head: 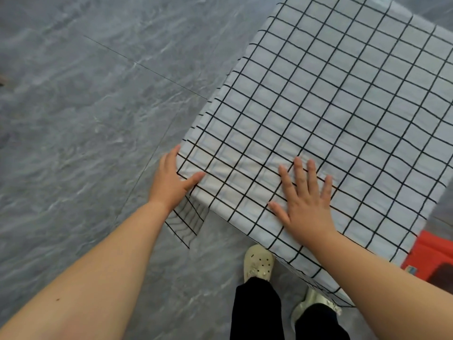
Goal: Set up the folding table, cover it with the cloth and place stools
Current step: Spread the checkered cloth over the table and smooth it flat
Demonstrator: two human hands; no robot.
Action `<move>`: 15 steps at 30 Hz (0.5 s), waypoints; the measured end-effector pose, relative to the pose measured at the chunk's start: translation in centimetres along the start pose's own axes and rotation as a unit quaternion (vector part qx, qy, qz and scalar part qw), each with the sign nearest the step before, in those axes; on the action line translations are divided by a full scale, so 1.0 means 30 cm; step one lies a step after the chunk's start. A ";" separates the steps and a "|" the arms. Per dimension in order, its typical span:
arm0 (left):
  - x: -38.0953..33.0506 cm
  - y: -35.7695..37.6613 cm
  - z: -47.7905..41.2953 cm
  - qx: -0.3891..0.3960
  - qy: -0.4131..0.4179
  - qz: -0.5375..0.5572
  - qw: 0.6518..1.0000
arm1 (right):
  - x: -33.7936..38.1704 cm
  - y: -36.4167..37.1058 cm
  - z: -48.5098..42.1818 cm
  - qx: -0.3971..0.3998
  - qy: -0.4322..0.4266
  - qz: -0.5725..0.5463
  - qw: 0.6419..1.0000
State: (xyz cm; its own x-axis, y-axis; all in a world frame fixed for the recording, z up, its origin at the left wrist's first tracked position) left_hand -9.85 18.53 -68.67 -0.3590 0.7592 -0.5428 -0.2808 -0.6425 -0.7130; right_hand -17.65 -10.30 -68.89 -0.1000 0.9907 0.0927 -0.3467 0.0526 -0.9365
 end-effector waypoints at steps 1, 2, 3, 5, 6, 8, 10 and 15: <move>0.003 0.005 0.008 -0.016 0.007 -0.017 1.000 | 0.000 0.002 0.000 -0.001 -0.001 -0.001 1.000; 0.004 0.007 0.019 -0.033 0.010 -0.029 0.999 | 0.003 0.004 -0.003 0.000 -0.002 -0.001 1.000; 0.004 0.010 0.034 -0.047 0.012 -0.041 0.998 | 0.003 0.006 -0.005 0.001 -0.001 -0.001 1.000; 0.009 0.013 0.058 -0.060 0.013 -0.069 0.996 | 0.002 0.002 -0.007 0.005 -0.004 -0.004 1.000; 0.005 0.013 0.072 -0.062 0.012 -0.082 0.995 | -0.001 -0.004 -0.003 0.007 -0.008 -0.010 1.000; -0.023 0.017 0.094 -0.086 0.022 -0.129 0.988 | -0.017 -0.030 0.015 -0.002 -0.016 -0.033 0.999; -0.072 0.015 0.117 -0.113 0.046 -0.183 0.976 | -0.036 -0.058 0.042 -0.024 -0.024 -0.055 0.998; -0.219 0.117 0.196 -0.023 0.189 -0.290 0.938 | -0.136 -0.065 0.164 -0.041 0.035 -0.064 0.996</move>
State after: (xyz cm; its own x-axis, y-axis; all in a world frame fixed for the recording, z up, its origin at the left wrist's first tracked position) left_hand -13.70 10.67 -65.01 0.1860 0.9677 -0.1701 -0.2886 -0.1117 -0.9509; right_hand -21.16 -15.07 -65.78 0.0060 0.9813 0.1924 -0.2741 0.1867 -0.9434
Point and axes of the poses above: each hand's wrist, its own z-axis away from the middle knuckle, its own y-axis out of the palm, x = y × z, the point moved 1 cm from there along -z, towards the middle knuckle, and after that the axes turned 2 degrees about -y, right-handed, at the moved point
